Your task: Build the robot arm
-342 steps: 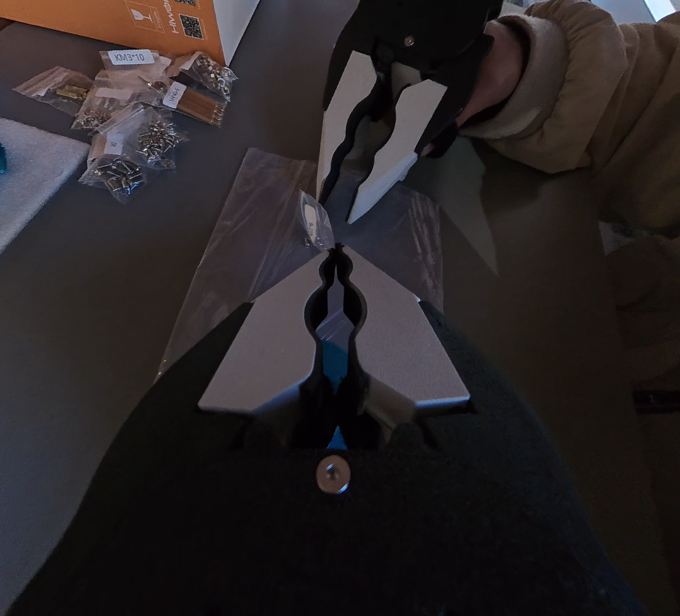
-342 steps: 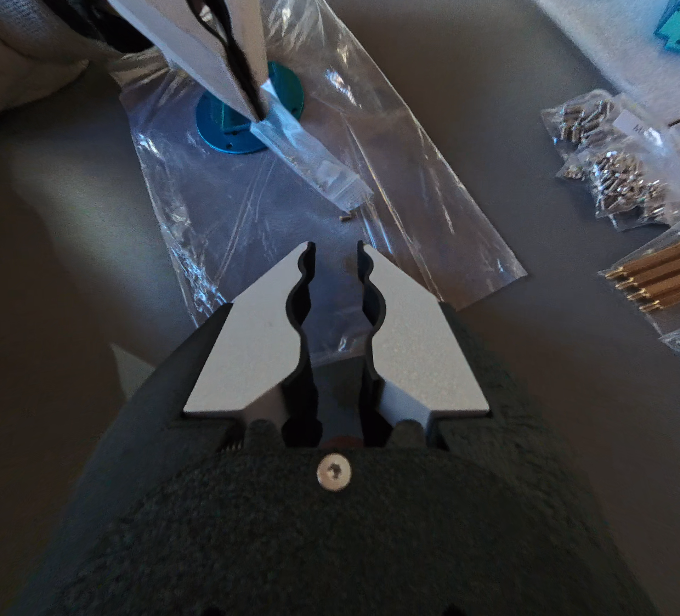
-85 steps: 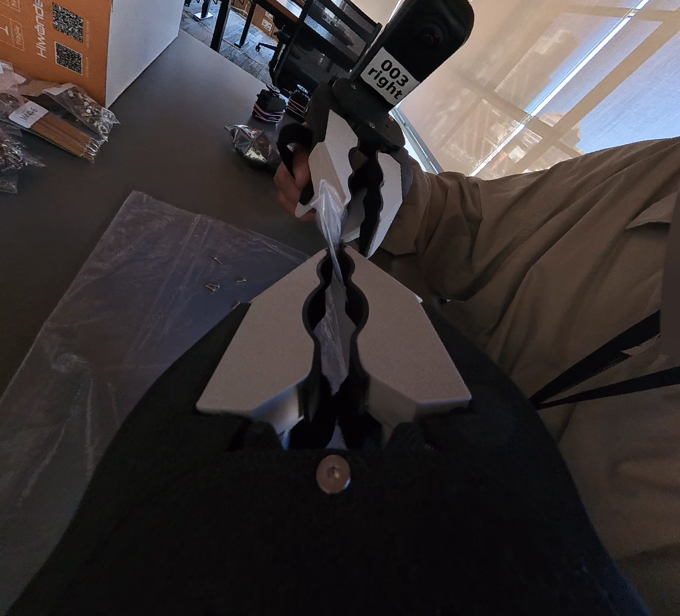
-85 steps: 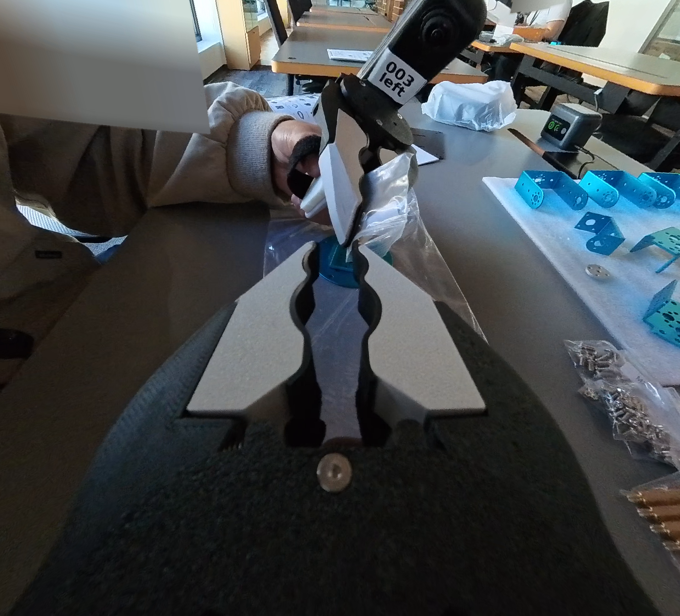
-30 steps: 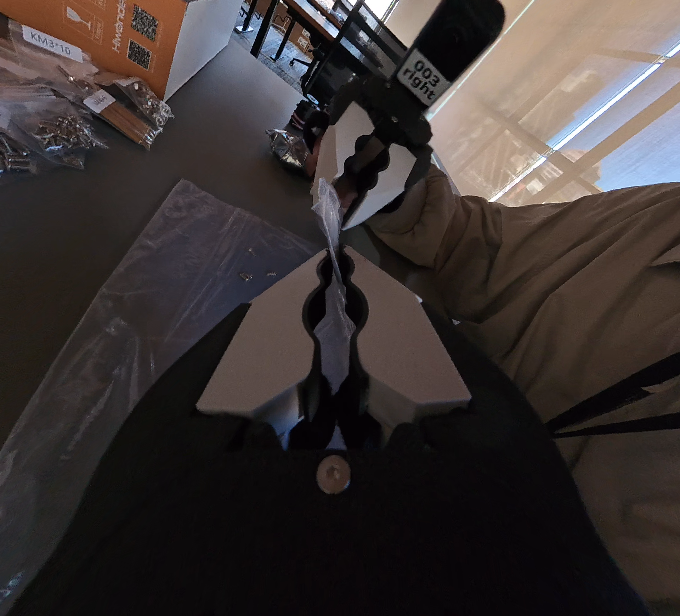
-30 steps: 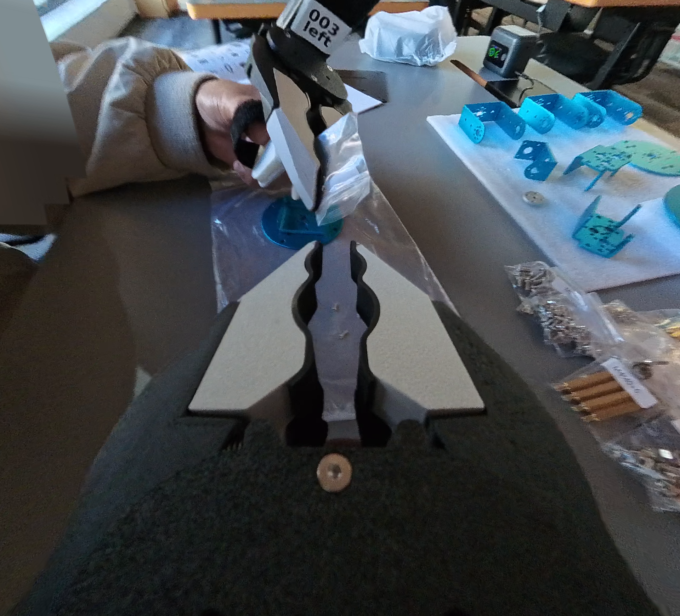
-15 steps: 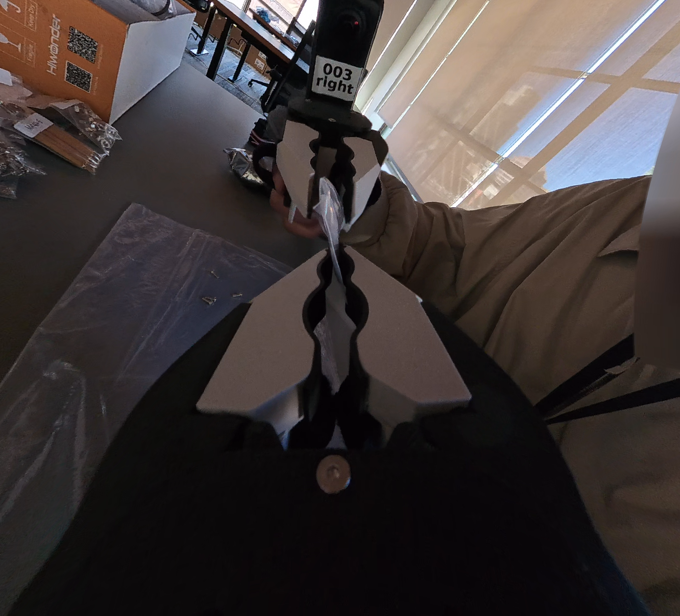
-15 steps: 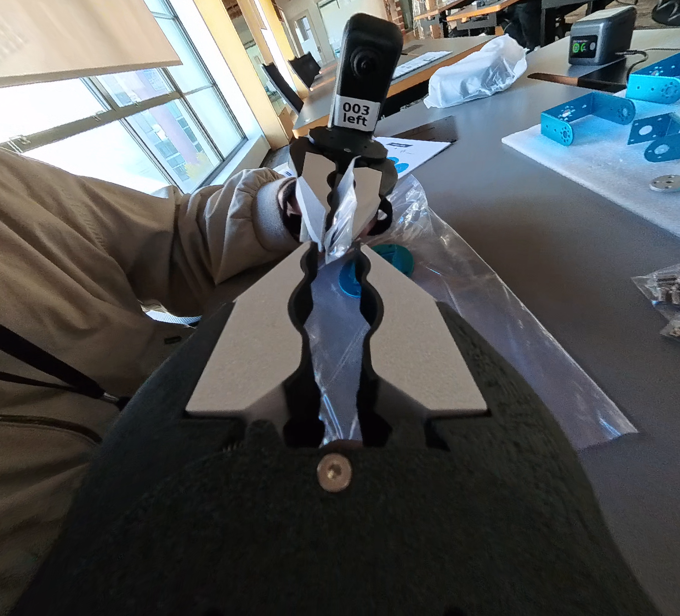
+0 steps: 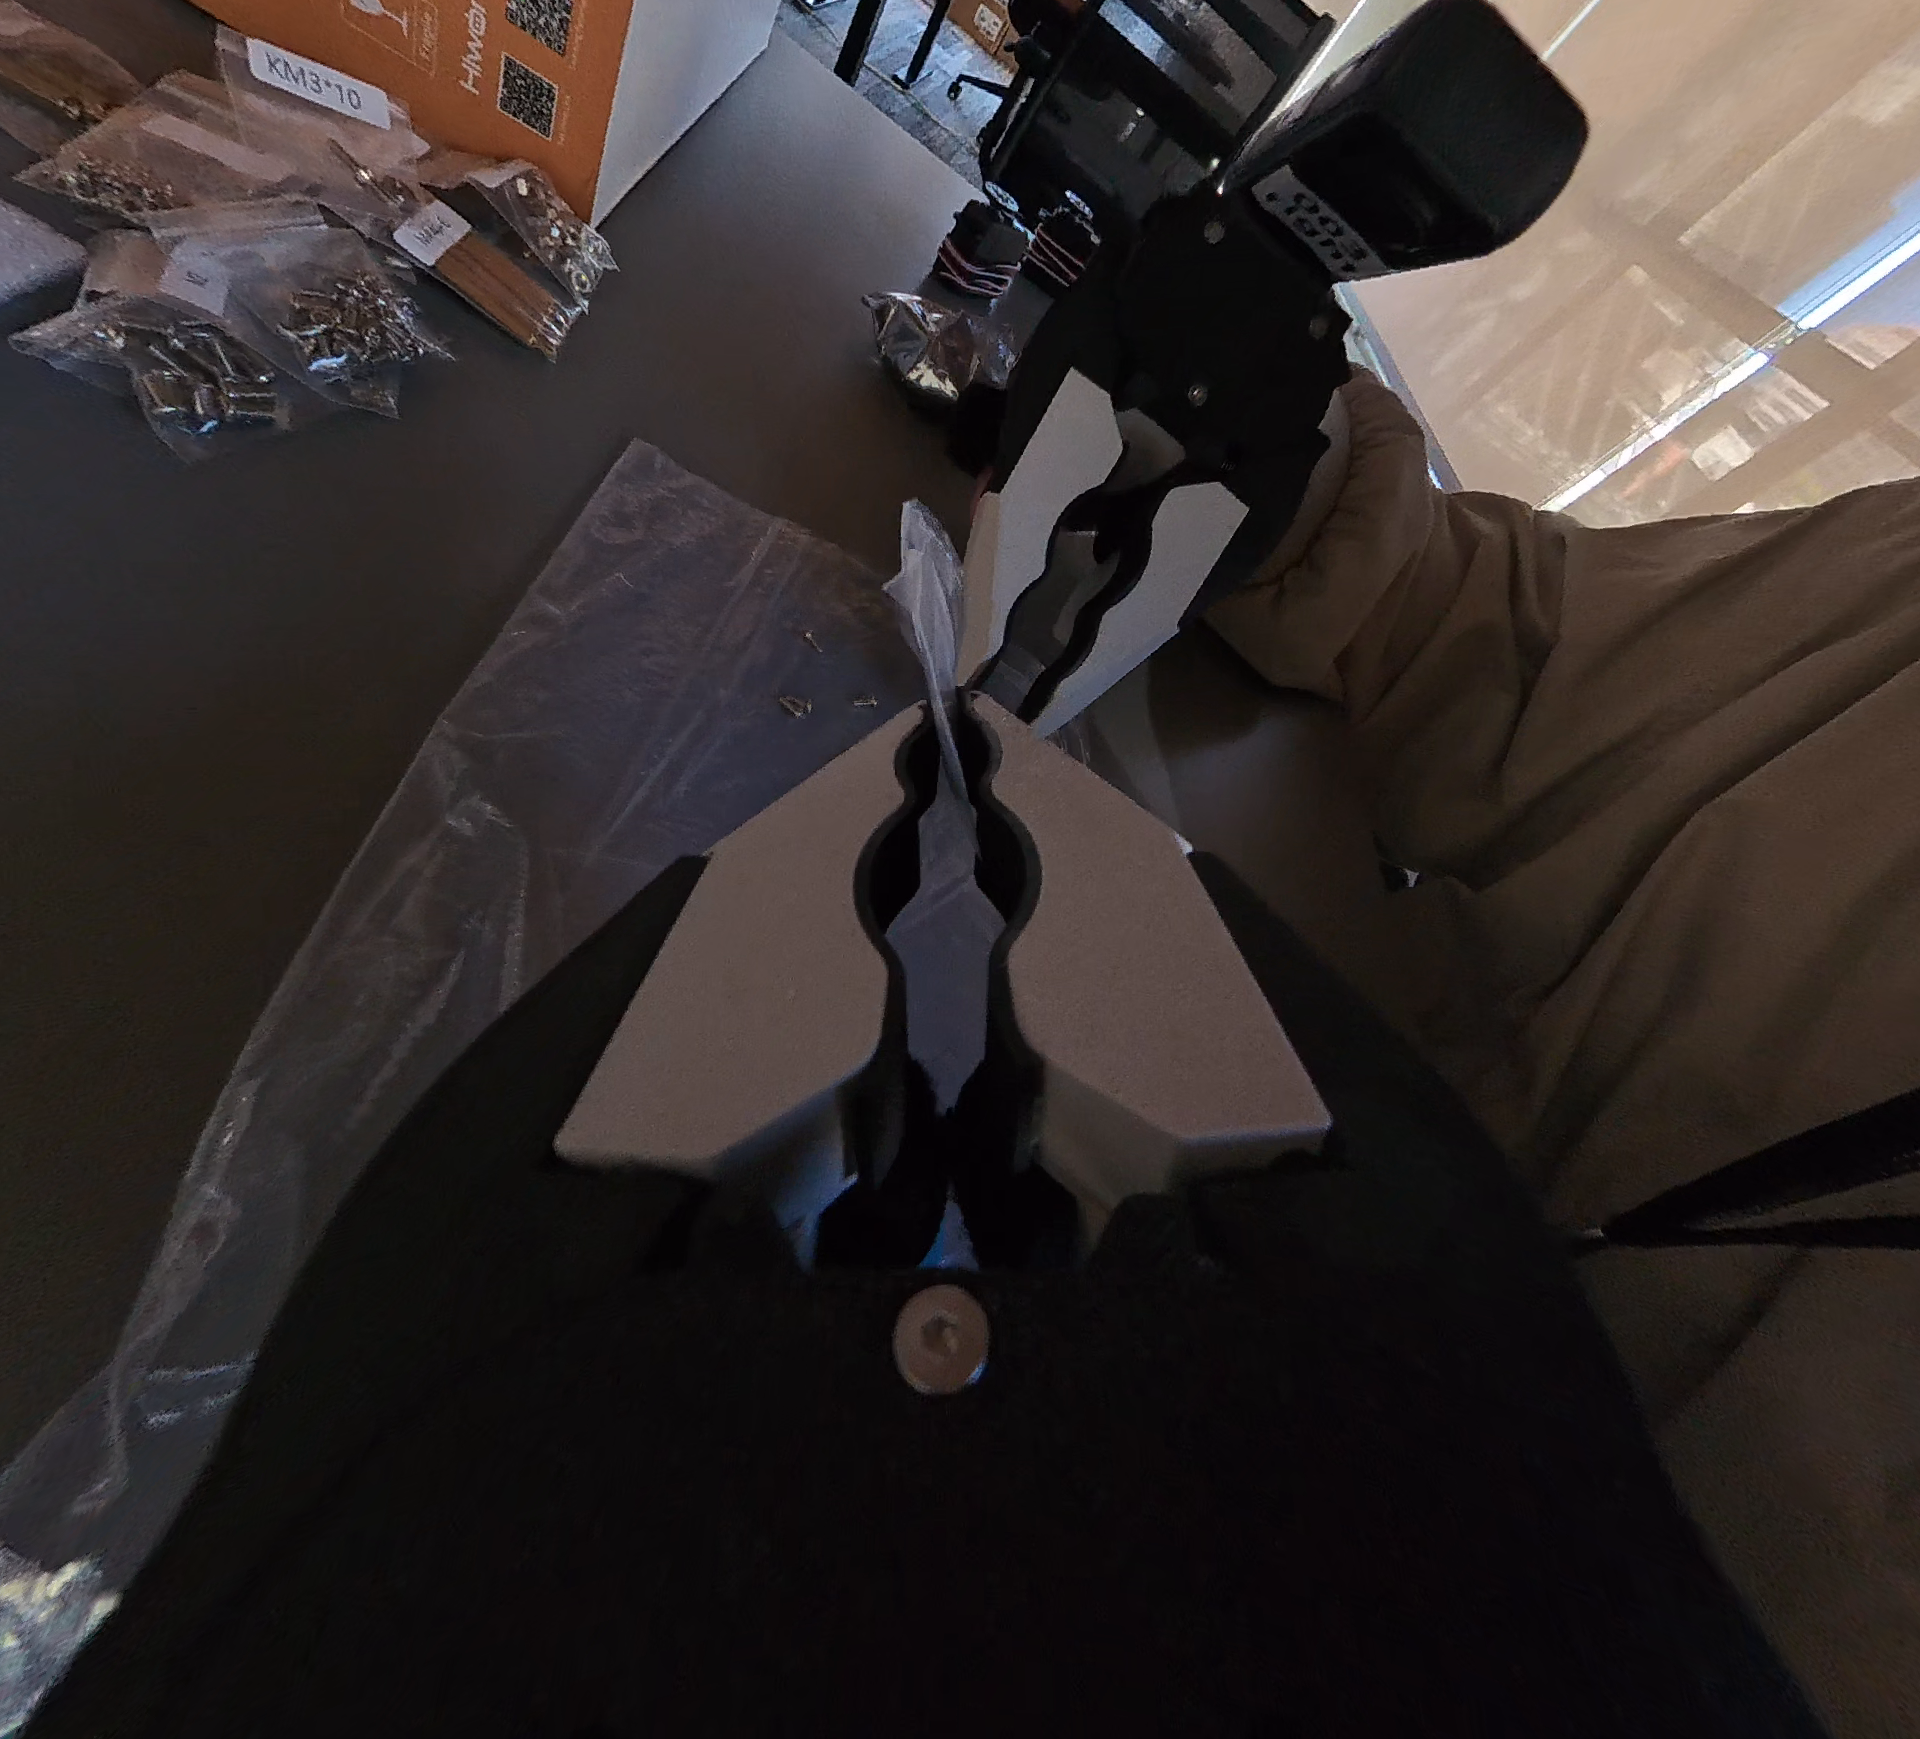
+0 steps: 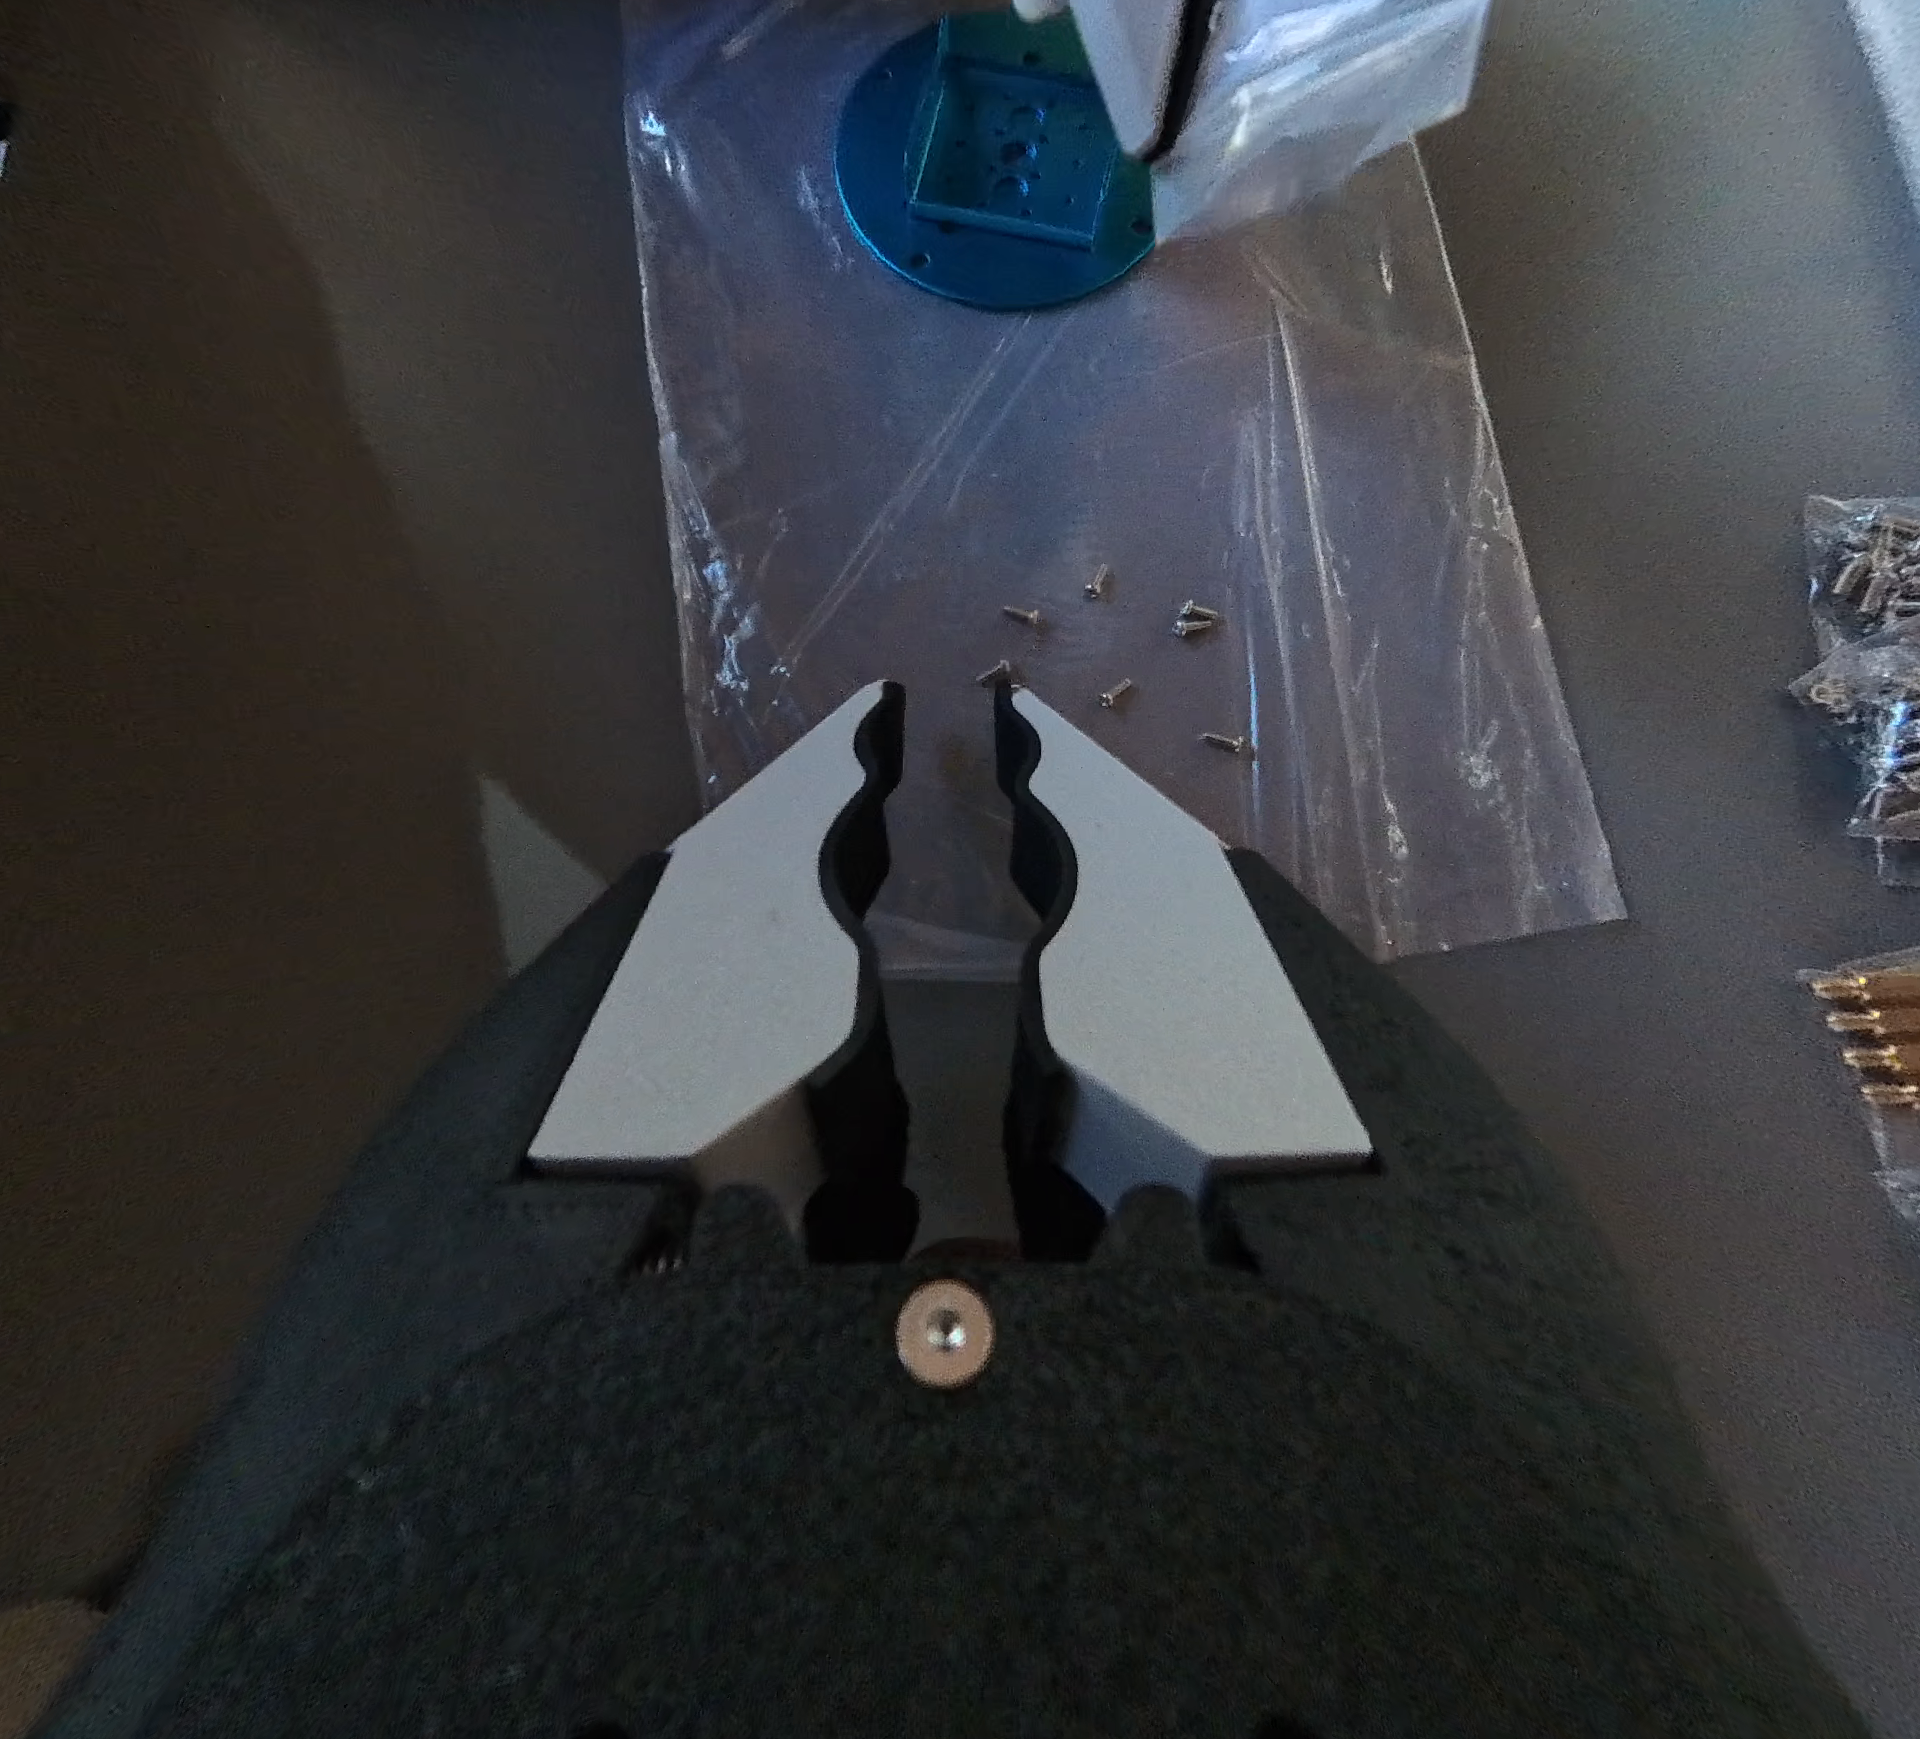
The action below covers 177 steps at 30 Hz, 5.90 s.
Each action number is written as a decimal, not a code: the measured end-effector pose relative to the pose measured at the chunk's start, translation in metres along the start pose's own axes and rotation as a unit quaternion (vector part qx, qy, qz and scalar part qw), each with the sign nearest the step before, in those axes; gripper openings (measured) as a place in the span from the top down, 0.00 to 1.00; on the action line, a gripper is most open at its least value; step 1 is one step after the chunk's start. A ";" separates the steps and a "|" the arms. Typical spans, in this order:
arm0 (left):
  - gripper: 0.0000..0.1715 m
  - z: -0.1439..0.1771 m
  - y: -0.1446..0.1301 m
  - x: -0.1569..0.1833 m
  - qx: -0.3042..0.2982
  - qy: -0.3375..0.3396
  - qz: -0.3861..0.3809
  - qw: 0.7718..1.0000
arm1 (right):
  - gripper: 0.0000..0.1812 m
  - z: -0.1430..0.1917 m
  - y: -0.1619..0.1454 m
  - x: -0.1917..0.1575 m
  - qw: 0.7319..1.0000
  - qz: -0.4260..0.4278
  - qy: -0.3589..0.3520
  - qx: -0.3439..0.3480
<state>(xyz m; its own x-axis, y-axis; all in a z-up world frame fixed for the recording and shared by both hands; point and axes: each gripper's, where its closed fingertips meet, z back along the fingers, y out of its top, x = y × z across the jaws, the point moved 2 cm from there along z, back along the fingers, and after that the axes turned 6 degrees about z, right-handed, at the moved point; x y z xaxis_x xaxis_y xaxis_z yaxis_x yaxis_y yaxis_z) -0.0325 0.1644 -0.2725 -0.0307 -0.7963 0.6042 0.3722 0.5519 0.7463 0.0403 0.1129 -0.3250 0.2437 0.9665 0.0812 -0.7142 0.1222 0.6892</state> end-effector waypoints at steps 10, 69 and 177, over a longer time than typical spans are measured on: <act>1.00 0.007 0.007 0.000 0.018 0.005 0.005 1.000 | 0.93 0.007 0.008 0.032 0.994 -0.008 -0.105 0.030; 1.00 0.017 0.027 0.049 0.100 -0.206 0.058 0.972 | 1.00 0.064 0.108 0.022 0.970 0.006 -0.082 0.229; 1.00 0.024 0.029 0.028 0.103 -0.149 0.064 0.981 | 1.00 -0.033 0.019 0.039 0.997 -0.013 -0.068 -0.042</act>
<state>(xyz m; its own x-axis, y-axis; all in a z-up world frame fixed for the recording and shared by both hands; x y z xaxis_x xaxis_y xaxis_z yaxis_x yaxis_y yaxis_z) -0.0444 0.1638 -0.2270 -0.2770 -0.6257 0.7293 0.1959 0.7062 0.6803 0.0144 0.1604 -0.3323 0.3449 0.9242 0.1641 -0.7572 0.1706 0.6305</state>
